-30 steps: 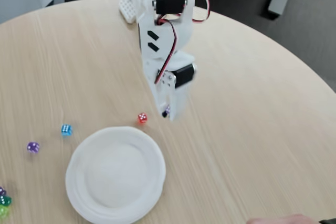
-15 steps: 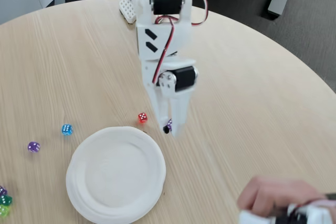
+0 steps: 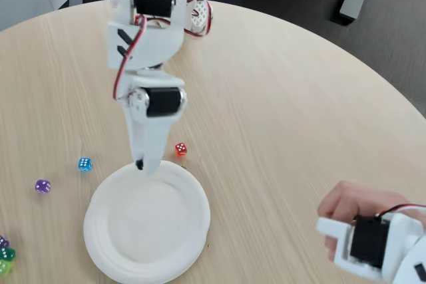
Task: Pick a purple dice and put it in the plate.
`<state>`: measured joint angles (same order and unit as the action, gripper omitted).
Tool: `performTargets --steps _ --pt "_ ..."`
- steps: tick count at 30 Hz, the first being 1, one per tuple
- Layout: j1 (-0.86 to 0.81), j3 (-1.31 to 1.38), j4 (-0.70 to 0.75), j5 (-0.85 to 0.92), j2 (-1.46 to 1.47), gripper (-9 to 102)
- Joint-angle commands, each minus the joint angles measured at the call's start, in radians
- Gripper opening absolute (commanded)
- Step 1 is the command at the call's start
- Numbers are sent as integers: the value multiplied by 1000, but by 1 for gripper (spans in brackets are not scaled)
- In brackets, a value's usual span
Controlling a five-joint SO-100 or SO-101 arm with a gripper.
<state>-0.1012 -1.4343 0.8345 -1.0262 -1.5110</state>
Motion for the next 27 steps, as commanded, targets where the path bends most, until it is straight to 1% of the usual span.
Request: performTargets --steps 1,7,15,17,18,19,21,27 --pt "-5 20 -9 17 -6 1" --pt "-5 18 -2 31 -5 5" --pt "-5 17 8 14 -6 6" --pt "-5 17 8 5 -12 1" --pt "-5 17 8 2 -17 1" --pt "-5 17 8 0 -20 2" --pt "-5 17 8 -8 -23 8" --pt "-5 17 8 -5 -23 11"
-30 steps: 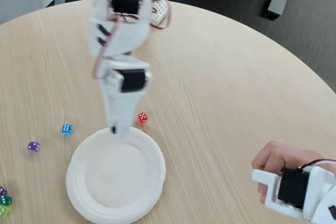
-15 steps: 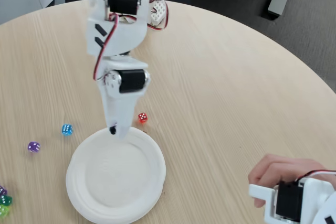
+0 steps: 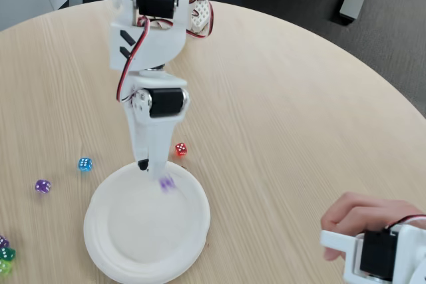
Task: Pick a purple dice and put it in the plate.
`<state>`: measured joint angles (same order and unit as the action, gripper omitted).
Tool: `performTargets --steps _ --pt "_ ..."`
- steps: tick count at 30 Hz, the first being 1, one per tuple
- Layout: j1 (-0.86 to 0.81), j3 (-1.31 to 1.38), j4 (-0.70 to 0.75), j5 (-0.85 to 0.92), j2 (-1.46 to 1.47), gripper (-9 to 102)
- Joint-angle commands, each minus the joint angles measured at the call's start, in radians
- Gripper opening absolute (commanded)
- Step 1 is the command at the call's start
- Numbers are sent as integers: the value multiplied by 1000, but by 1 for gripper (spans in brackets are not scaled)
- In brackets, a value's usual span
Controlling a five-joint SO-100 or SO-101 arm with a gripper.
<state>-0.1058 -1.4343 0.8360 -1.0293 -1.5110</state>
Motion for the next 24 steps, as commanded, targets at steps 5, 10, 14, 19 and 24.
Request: performTargets --steps 5,10,14,19,24 --pt "0 15 8 -14 -23 0" --pt "-2 -57 52 -26 -26 0" --pt "2 -164 183 -32 -98 0" --pt "0 -291 270 -14 -166 0" --pt "-20 -385 264 31 -152 0"
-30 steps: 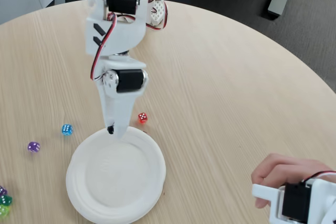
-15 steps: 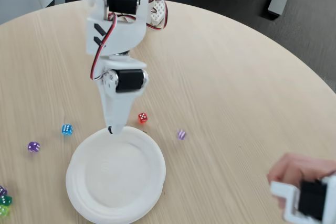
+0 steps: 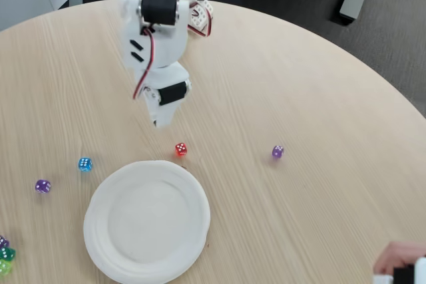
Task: Pick a purple dice and put it in the plate.
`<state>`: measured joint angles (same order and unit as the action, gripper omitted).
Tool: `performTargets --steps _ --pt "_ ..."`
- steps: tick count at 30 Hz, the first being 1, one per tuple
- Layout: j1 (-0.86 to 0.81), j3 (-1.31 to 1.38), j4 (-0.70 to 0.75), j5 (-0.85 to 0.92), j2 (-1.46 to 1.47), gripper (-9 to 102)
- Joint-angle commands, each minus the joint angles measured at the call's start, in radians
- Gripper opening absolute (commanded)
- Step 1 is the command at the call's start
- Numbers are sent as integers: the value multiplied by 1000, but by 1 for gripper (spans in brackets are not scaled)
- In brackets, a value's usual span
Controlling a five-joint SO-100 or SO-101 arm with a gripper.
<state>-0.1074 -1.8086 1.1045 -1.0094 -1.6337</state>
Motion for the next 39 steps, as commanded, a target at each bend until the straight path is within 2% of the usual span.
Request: performTargets --steps 1,15,24,36,39 --pt "-31 -17 -8 12 -28 0" --pt "-261 -17 -12 143 60 1" --pt "-267 -17 -12 150 167 2" --pt "-252 -26 6 150 172 0" --pt "-265 -77 5 206 161 0"
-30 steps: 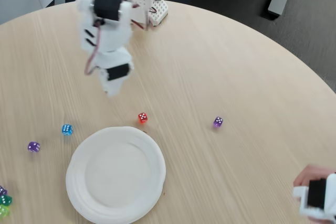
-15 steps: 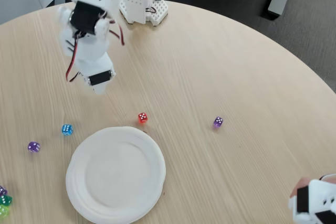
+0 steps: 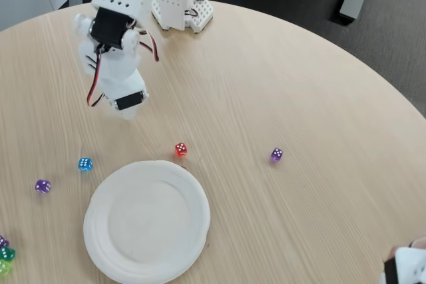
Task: Pick a purple dice and put it in the plate.
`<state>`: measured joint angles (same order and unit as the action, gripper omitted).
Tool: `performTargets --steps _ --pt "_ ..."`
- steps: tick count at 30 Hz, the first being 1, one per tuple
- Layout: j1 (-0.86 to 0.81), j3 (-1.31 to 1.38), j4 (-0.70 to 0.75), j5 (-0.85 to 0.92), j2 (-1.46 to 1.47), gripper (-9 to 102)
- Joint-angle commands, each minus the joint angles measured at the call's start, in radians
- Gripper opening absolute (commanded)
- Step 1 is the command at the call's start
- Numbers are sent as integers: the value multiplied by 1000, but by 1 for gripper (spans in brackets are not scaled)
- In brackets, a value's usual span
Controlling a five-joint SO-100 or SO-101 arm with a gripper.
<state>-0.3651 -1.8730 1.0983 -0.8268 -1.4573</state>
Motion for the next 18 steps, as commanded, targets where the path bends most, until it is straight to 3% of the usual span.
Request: performTargets --steps 1,8,18 --pt "-3 -35 11 29 -20 0" --pt "9 -253 -3 61 -141 0" --pt "91 -416 -6 221 -571 0"
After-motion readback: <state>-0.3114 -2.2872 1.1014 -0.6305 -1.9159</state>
